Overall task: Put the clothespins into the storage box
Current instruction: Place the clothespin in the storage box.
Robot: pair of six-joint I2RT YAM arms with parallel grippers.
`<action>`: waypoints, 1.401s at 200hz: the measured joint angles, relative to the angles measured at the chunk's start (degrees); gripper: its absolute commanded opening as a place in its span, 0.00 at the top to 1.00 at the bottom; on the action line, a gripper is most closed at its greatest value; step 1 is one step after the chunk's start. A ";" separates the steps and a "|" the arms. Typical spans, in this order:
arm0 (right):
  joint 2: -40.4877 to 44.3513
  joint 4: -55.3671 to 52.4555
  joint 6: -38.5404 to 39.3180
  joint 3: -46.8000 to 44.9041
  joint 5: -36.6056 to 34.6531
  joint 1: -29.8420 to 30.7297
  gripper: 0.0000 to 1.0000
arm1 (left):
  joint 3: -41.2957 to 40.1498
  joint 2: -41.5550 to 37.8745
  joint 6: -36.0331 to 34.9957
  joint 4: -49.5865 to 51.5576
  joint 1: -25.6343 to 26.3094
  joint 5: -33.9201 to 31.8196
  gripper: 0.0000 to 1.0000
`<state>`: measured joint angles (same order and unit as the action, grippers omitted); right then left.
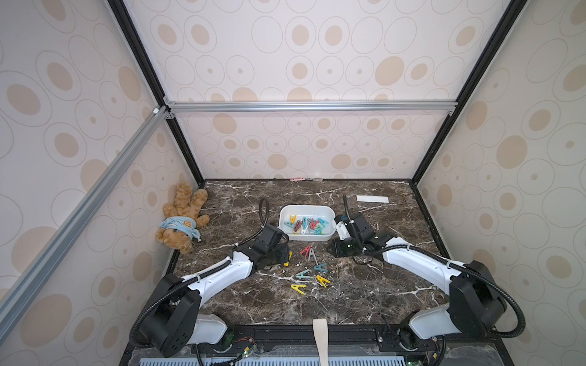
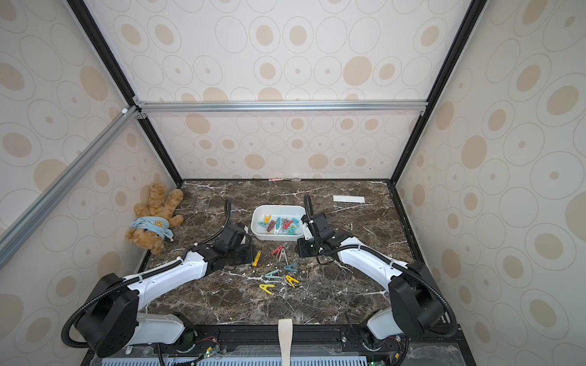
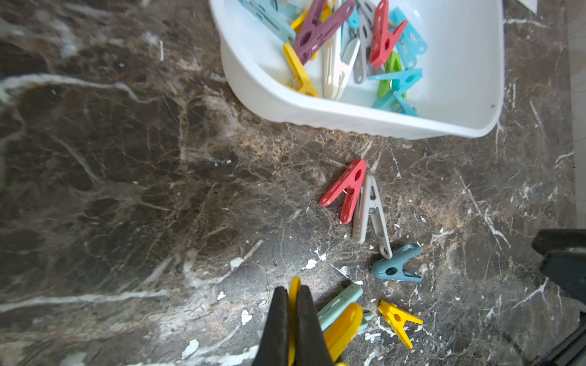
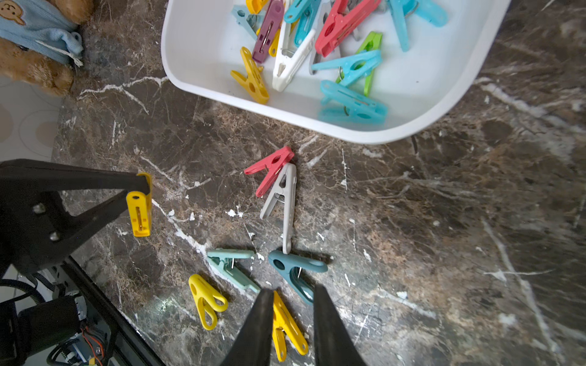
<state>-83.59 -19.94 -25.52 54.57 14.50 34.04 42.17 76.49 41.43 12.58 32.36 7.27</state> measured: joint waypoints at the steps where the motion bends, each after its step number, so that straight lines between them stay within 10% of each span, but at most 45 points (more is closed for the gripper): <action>1: -0.09 -0.02 -0.02 0.09 0.04 0.00 0.75 | 0.02 -0.04 -0.17 -0.04 -0.17 0.11 1.00; 134: -2.93 -0.17 -2.54 3.45 3.41 0.68 0.75 | 33.31 26.73 -13.42 -1.05 -4.70 0.50 1.00; 218: -2.73 1.55 -1.40 0.92 3.54 0.68 0.75 | 41.16 37.59 -17.53 2.36 -5.73 -1.81 1.00; 280: -2.08 2.23 -1.42 -0.74 3.43 0.68 0.74 | 41.40 37.68 -17.53 2.75 -5.75 -2.05 0.80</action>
<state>-85.67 -17.72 -26.94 53.82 17.93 34.72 83.57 114.17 23.90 15.33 26.61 5.21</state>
